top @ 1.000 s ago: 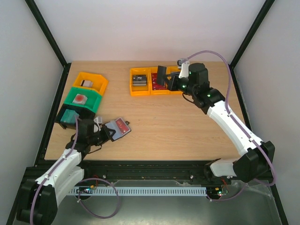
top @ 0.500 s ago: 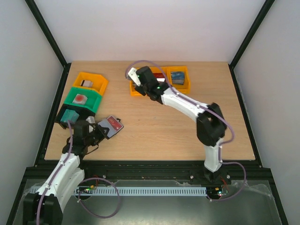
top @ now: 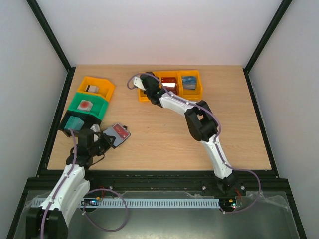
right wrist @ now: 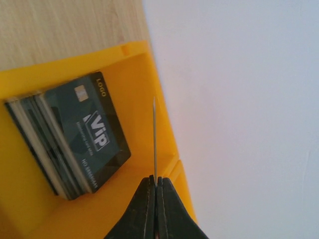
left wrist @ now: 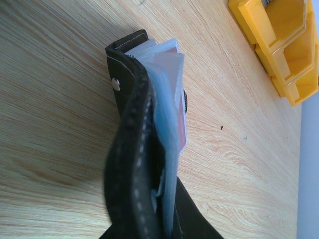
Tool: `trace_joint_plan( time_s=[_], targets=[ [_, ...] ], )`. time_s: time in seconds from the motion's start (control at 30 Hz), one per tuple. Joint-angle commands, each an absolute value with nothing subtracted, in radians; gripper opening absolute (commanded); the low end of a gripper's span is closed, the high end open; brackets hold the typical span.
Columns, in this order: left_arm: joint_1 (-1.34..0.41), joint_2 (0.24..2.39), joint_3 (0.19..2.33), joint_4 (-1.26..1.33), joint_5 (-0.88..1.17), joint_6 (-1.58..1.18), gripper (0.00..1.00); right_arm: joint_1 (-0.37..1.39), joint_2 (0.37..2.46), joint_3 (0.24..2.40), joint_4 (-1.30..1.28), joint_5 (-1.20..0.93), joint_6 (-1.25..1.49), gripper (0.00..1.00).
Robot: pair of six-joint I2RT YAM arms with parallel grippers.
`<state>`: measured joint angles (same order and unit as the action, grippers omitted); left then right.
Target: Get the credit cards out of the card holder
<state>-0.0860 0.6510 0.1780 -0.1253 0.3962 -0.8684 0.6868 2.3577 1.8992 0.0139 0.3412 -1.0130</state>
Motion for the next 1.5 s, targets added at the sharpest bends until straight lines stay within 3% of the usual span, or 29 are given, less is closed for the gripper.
trace_joint_plan(
  time_s=[0.0, 0.23, 0.57, 1.1, 1.13, 1.2, 1.37, 1.47],
  targets=[
    [-0.073, 0.64, 0.173, -0.109, 0.408, -0.871, 0.02, 0.658, 2.408, 1.968, 0.059, 0.362, -1.103, 0.01],
    [-0.067, 0.637, 0.167, -0.097, 0.402, -0.871, 0.02, 0.657, 2.446, 1.992, 0.005, 0.227, -1.082, 0.02],
    [-0.059, 0.626, 0.158, -0.077, 0.404, -0.874, 0.02, 0.68, 2.476, 1.997, -0.019, 0.192, -1.085, 0.02],
    [-0.049, 0.616, 0.152, -0.071, 0.408, -0.879, 0.02, 0.657, 2.548, 2.068, 0.048, 0.269, -1.062, 0.02],
    [-0.049, 0.617, 0.153, -0.07, 0.409, -0.879, 0.02, 0.657, 2.551, 2.071, 0.058, 0.266, -1.058, 0.05],
    [-0.048, 0.616, 0.153, -0.071, 0.412, -0.879, 0.02, 0.655, 2.558, 2.067, 0.077, 0.266, -1.054, 0.2],
    [-0.043, 0.612, 0.151, -0.067, 0.413, -0.878, 0.02, 0.655, 2.539, 2.073, 0.033, 0.277, -1.041, 0.73],
    [-0.043, 0.611, 0.15, -0.064, 0.415, -0.88, 0.02, 0.654, 2.511, 2.073, 0.021, 0.293, -1.043, 0.99]
  ],
)
